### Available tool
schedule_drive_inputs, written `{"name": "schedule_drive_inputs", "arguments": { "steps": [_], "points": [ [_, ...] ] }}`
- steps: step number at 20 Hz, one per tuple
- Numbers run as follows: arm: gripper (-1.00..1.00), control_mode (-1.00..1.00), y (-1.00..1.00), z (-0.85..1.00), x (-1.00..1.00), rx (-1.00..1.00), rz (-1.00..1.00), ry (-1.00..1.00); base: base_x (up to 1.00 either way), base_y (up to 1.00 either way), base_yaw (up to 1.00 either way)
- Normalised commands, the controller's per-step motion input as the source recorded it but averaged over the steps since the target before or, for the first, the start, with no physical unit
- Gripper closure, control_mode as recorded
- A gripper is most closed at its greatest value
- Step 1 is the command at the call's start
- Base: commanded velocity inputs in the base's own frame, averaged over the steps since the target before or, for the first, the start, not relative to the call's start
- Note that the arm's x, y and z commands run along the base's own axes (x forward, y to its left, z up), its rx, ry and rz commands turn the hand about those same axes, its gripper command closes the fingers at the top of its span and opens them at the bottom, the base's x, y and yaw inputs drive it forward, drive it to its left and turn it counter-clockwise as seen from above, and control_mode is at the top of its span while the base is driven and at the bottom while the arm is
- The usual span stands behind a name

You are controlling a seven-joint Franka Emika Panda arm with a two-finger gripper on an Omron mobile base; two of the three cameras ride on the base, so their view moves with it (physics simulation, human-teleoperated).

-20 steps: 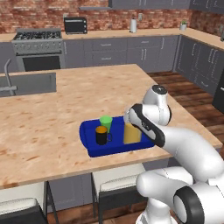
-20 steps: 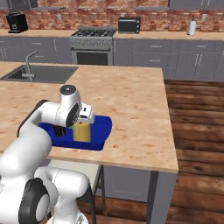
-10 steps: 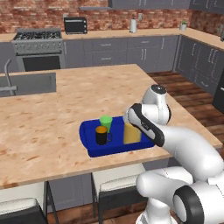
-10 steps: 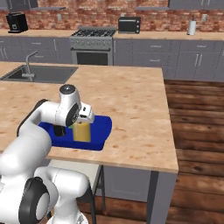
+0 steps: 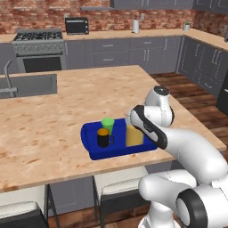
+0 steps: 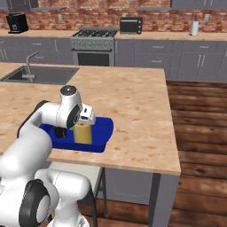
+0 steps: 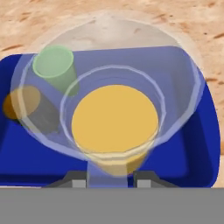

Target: There is a tray on the dining counter. Grab the cup, mug, and pitcher and place them on the tray. The pitcher may be placed next to the tray if it cannot fit the tray.

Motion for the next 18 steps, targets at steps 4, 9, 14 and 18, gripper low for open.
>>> {"name": "schedule_drive_inputs", "arguments": {
  "steps": [4,9,14,18],
  "points": [
    [-1.00,-1.00,0.00,0.00,0.00,0.00,0.00,0.00,0.00,0.00,0.00],
    [-1.00,-1.00,0.00,0.01,0.00,0.00,0.00,0.00,0.00,0.00,0.00],
    [-1.00,-1.00,0.00,0.39,0.08,0.12,0.00,0.10,0.00,0.00,0.00],
    [-1.00,-1.00,0.00,0.61,0.00,0.05,0.00,0.00,0.00,0.00,0.00]
  ]
}}
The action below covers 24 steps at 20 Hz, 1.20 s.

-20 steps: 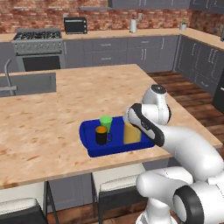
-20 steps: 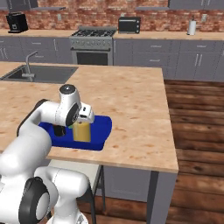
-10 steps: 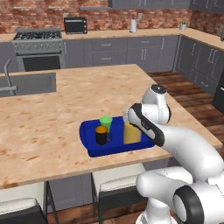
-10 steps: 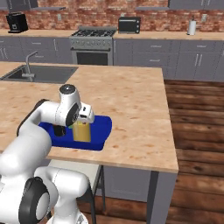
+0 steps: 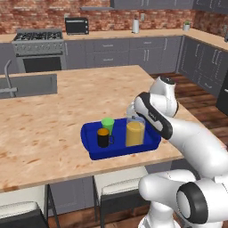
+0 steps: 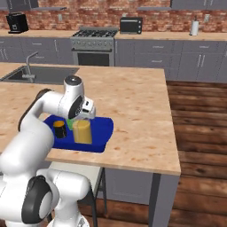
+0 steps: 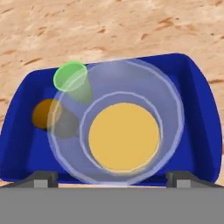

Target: There is a tray on the dining counter. Grab the cup, mug, and pitcher and place them on the tray. The pitcher may be placed next to the tray if it cannot fit the tray.

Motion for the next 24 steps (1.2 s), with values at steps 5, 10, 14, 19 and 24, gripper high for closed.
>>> {"name": "schedule_drive_inputs", "arguments": {
  "steps": [5,10,14,19,24],
  "points": [
    [-1.00,-1.00,0.00,0.68,-0.15,0.02,0.00,-0.02,0.00,0.00,0.00],
    [-1.00,-1.00,0.01,0.33,-0.87,-0.04,0.00,-0.14,0.00,0.00,0.00],
    [-1.00,-1.00,0.00,0.30,-1.00,-0.03,0.00,-0.09,0.00,0.00,0.00],
    [-1.00,-1.00,-0.09,0.15,-1.00,0.00,0.00,0.00,0.00,0.00,0.00],
    [-1.00,-1.00,-0.17,0.04,-1.00,0.00,0.00,0.01,0.00,0.00,0.00]
  ]
}}
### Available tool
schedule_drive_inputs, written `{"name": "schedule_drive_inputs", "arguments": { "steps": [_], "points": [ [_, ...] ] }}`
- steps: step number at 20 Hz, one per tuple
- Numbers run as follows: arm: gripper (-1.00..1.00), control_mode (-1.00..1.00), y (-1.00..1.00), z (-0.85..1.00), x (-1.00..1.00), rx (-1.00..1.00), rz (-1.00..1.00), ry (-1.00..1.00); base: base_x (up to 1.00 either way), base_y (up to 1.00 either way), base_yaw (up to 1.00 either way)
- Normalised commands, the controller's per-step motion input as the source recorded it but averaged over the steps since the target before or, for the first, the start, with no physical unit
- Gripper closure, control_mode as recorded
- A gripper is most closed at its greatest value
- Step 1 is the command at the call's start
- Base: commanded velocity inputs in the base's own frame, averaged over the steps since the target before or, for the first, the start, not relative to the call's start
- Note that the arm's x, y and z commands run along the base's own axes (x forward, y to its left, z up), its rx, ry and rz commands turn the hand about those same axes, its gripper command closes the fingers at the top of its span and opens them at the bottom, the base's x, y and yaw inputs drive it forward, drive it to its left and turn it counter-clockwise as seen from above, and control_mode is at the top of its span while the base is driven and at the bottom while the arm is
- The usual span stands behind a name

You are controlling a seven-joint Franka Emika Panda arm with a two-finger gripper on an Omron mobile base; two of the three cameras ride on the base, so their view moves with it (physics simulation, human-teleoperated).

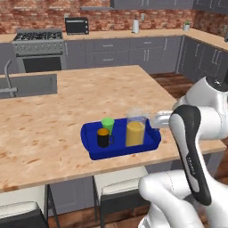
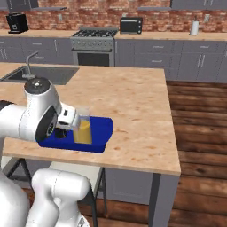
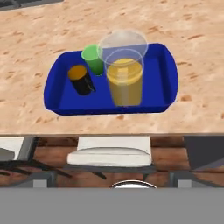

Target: There is a tray on the dining counter. Grab the cup, mug, and pitcher and place them on the tray. The pitcher may be placed next to the tray if it cannot fit the tray.

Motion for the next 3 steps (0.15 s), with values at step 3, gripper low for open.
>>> {"name": "schedule_drive_inputs", "arguments": {
  "steps": [3],
  "points": [
    [-1.00,-1.00,-0.11,0.00,-1.00,0.00,0.00,0.00,0.00,0.00,0.00]
  ]
}}
